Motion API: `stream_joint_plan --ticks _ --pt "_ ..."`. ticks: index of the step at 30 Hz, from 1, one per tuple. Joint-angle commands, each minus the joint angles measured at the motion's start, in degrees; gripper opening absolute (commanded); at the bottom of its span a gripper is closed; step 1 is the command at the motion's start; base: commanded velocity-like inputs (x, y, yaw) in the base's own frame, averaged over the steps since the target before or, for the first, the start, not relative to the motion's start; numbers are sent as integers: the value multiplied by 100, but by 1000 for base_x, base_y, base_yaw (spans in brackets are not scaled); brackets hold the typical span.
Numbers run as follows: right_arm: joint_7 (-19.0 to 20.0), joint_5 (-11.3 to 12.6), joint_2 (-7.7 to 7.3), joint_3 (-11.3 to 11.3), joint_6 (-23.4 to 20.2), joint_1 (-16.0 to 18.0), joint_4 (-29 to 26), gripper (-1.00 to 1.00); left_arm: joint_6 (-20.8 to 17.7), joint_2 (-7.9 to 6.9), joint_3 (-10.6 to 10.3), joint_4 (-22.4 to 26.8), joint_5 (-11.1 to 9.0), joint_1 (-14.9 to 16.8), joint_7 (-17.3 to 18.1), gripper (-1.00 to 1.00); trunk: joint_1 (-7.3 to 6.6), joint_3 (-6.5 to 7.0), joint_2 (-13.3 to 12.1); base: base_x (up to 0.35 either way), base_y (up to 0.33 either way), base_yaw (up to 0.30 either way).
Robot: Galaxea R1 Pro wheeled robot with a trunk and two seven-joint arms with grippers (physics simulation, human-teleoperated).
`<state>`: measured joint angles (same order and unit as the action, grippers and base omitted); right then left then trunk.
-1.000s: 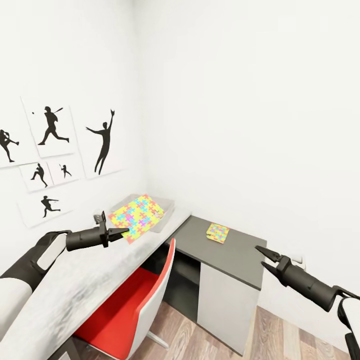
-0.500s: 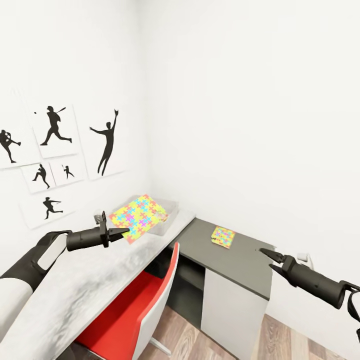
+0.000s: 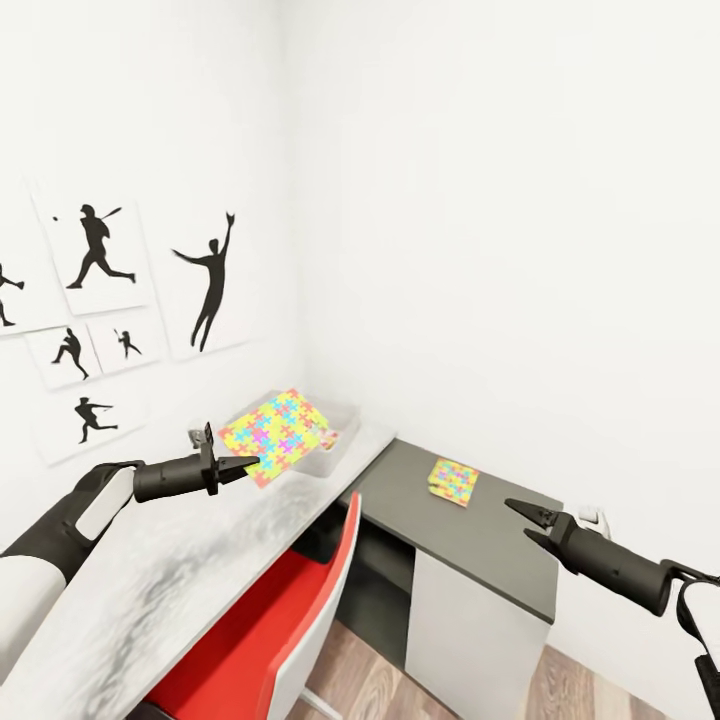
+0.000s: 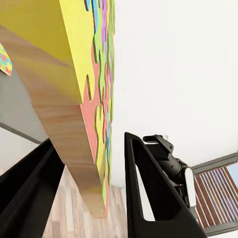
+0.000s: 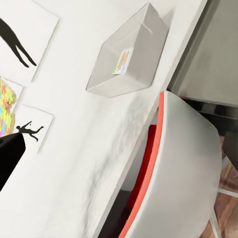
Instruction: Put all the toys in the child's room - the three board games (two on the bed and one on the table), the two jigsaw puzzles on the table, and the tennis ball on the table - inside the toy box on the table in the child's room.
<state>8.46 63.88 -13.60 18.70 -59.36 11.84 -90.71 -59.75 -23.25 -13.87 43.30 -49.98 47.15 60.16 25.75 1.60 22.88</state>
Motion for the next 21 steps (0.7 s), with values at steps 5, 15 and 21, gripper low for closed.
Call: stream_joint_plan --ticks 5,15,21 --pt "51 -68 14 -156 -15 10 1 100 -12 -4 -19 -6 -12 5 22 -100 4 -40 4 190 0 70" --pt "56 -76 24 -350 -24 16 1 100 -10 2 -20 -6 -12 5 22 -100 4 -85 4 192 -68 40" --pt "62 -78 24 -376 -34 15 1 100 -10 2 -20 -5 -12 5 22 -100 4 -85 4 168 -95 0"
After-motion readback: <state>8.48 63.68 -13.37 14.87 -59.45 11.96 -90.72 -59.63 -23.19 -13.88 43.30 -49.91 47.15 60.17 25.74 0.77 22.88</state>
